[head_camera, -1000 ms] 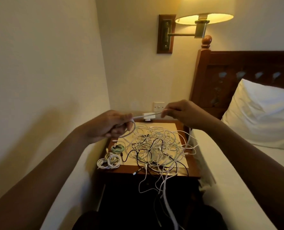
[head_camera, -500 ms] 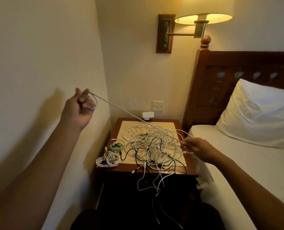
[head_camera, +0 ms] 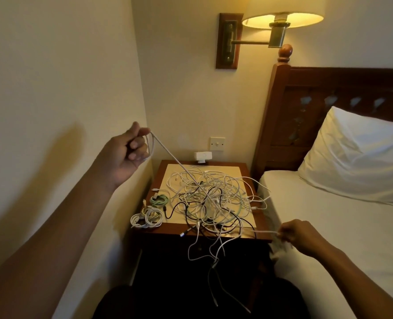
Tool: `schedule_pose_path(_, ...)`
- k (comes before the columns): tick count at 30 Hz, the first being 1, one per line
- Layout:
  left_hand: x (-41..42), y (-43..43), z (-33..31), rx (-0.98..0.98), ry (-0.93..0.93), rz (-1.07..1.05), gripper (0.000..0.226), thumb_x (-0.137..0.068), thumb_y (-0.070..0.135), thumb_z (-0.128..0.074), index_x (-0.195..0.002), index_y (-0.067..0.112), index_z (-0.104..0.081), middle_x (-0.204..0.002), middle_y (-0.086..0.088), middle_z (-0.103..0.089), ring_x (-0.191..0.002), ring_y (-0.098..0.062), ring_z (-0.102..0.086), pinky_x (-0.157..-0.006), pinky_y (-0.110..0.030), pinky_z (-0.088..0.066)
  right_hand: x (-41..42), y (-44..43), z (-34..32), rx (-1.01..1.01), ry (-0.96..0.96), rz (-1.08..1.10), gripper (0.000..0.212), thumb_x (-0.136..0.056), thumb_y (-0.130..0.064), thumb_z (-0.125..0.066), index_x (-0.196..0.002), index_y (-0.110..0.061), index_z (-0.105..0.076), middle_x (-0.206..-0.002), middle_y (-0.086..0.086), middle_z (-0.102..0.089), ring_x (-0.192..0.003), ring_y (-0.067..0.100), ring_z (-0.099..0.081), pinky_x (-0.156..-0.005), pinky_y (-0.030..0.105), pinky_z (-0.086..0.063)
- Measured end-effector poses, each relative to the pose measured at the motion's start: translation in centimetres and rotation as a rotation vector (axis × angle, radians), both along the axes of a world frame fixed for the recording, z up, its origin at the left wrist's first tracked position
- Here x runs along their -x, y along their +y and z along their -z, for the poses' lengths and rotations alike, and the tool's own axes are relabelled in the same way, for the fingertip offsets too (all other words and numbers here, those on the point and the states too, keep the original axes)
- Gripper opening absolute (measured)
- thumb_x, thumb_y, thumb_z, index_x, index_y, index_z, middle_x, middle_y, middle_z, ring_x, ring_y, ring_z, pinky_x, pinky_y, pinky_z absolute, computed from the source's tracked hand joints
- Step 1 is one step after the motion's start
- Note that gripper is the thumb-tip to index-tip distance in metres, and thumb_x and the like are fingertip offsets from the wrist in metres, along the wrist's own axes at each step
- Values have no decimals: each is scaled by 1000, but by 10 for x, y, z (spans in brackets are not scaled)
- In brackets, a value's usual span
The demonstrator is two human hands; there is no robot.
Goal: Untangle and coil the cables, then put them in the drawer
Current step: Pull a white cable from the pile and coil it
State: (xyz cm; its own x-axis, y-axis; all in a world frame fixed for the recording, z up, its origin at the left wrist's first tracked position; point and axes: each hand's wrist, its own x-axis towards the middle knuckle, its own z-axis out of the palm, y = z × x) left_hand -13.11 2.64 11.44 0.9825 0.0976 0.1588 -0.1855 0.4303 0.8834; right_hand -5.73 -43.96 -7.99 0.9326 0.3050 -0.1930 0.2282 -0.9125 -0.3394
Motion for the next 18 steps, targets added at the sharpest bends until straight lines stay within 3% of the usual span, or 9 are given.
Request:
schedule_pose_path(2, 12, -12, -9, -49, 19, 88, 34, -109, 32, -42, -90, 10, -60, -53, 6, -35, -40, -5, -30, -44, -19, -33, 9, 12, -15, 52, 156, -94, 10, -98, -31, -69, -97, -40, -66, -96, -16, -69, -90, 3, -65, -75, 14, -49)
schedule_pose_path(4, 23, -26, -17, -109, 27, 195, 33, -108, 32, -41, -87, 11, -56, -53, 6, -37, -38, -5, -32, -43, -19, -34, 15, 32, -40, 11, 260, -196, 27, -98, -35, -68, -124, -32, -66, -122, -10, -67, -110, 5, -63, -92, 20, -52)
schedule_pose_path(7, 30, -51, -21, -213, 23, 348, 32, -105, 32, -41, -86, 10, -54, -55, 3, -42, -40, -8, -38, -44, -20, -36, 32, 77, -95, -360, 139, -246, 45, -100, -37, -64, -143, -28, -55, -135, -12, -62, -122, 3, -59, -105, 30, -52)
schedule_pose_path(10, 30, -76, -12, -249, 31, 424, 32, -105, 31, -42, -88, 8, -56, -57, 2, -45, -43, -10, -42, -47, -21, -38, 57, 126, -141, -728, 9, -310, 46, -102, -39, -58, -147, -29, -52, -137, -14, -63, -124, -1, -59, -103, 26, -51)
schedule_pose_path(12, 29, -90, -4, -208, 48, 411, 31, -104, 31, -44, -91, 6, -57, -57, 1, -45, -44, -11, -42, -47, -21, -38, 69, 156, -150, -812, -69, -346, 34, -106, -32, -53, -139, -26, -58, -127, -9, -69, -118, 4, -64, -98, 29, -54)
schedule_pose_path(14, 27, -95, -1, -129, 38, 363, 31, -105, 28, -43, -98, 2, -60, -60, 0, -46, -47, -11, -43, -48, -21, -41, 74, 179, -137, -895, -104, -319, 23, -109, -23, -47, -121, -22, -66, -99, 0, -73, -95, 17, -70, -87, 40, -58)
schedule_pose_path(16, 23, -91, 0, -47, 19, 313, 31, -105, 21, -44, -112, -4, -61, -68, -2, -51, -56, -12, -48, -54, -22, -46, 75, 190, -112, -961, -25, -261, 25, -111, -23, -41, -111, -21, -65, -76, 10, -62, -70, 35, -60, -70, 50, -54)
schedule_pose_path(18, 20, -86, 5, -7, -2, 232, 31, -106, 14, -42, -121, -8, -59, -76, -5, -59, -65, -14, -54, -60, -23, -51, 74, 195, -85, -943, 40, -223, 25, -112, -28, -39, -108, -25, -64, -69, 9, -51, -59, 28, -47, -60, 46, -46)
